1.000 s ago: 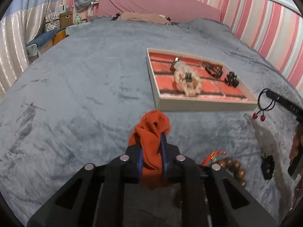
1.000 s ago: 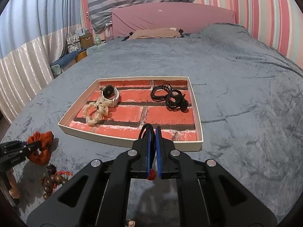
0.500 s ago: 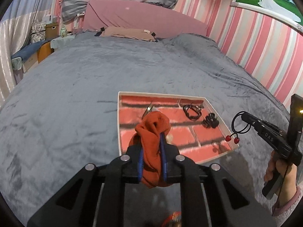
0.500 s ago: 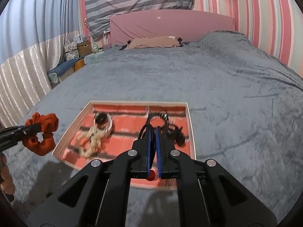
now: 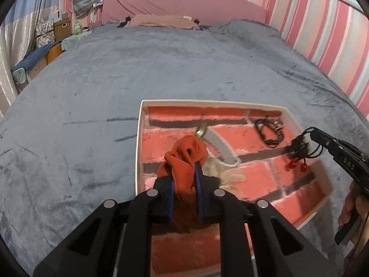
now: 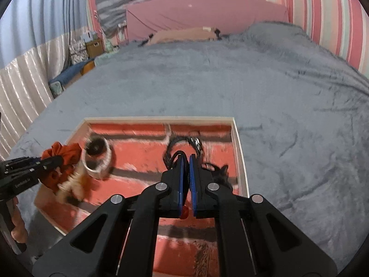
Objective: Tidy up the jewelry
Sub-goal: 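Carry the orange scrunchie and red-ball hair tie into the tray and release both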
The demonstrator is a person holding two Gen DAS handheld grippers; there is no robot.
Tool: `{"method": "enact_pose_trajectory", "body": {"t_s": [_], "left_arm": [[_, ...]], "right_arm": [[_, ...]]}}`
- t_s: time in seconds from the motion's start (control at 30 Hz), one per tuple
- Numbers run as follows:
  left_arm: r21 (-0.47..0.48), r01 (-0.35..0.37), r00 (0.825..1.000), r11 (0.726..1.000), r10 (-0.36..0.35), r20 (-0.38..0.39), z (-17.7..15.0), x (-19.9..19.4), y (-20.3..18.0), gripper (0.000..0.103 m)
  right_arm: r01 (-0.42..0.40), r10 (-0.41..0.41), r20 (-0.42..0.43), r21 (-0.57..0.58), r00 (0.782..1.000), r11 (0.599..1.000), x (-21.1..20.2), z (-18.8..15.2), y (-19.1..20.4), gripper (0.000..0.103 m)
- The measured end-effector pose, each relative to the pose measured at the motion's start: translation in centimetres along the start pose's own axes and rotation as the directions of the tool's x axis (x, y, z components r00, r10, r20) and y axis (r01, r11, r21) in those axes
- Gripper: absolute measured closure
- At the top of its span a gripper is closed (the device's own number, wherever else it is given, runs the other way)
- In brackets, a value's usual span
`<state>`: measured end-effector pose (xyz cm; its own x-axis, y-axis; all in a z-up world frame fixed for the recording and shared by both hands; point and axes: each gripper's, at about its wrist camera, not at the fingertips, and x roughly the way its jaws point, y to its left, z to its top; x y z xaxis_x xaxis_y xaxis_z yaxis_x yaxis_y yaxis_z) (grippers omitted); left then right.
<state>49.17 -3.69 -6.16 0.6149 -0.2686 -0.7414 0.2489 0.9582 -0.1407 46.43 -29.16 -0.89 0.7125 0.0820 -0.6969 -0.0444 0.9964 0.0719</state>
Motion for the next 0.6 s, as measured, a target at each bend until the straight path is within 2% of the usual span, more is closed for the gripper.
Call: {"method": "enact_pose_trajectory", "body": {"t_s": [0.27,0.37,0.4,0.43,0.57,0.6], "left_arm": [[0.006,-0.033,0.999,0.999,0.033,-0.004,-0.4,1.8,0.6,0.083],[-0.001,-0.034,0.999,0.999,0.034,-0.003,-0.5,1.7,0.8,0.071],[0.0,-0.041,0.999,0.999,0.041,0.001,-0.6,1.5,0.7,0.06],[0.0,-0.053,0.999,0.999,0.053,0.007,-0.6,1.2,0.6,0.052],[0.01,-0.048,0.999,0.999,0.048,0.013,-0.7,0.4,0.3,0.045],[0.012,-0.039,0.999,0.999,0.039,0.014,-0.7,0.0,0.2,0.04]], "right_arm": [[0.04,-0.041,-0.086,-0.011,0.995,0.999,3.0,-1.2,-0.2,0.096],[0.051,-0.055,-0.108,-0.035,0.993,0.998,3.6,-1.6,0.1,0.093],[0.05,-0.054,-0.113,-0.036,0.992,0.998,3.7,-1.7,0.1,0.087],[0.054,-0.058,-0.117,-0.034,0.991,0.998,3.7,-1.9,0.1,0.079],[0.026,-0.031,-0.129,-0.039,0.991,0.999,3.2,-1.9,0.3,0.062],[0.023,-0.028,-0.122,-0.045,0.992,0.999,2.9,-1.8,0.5,0.048]]}}
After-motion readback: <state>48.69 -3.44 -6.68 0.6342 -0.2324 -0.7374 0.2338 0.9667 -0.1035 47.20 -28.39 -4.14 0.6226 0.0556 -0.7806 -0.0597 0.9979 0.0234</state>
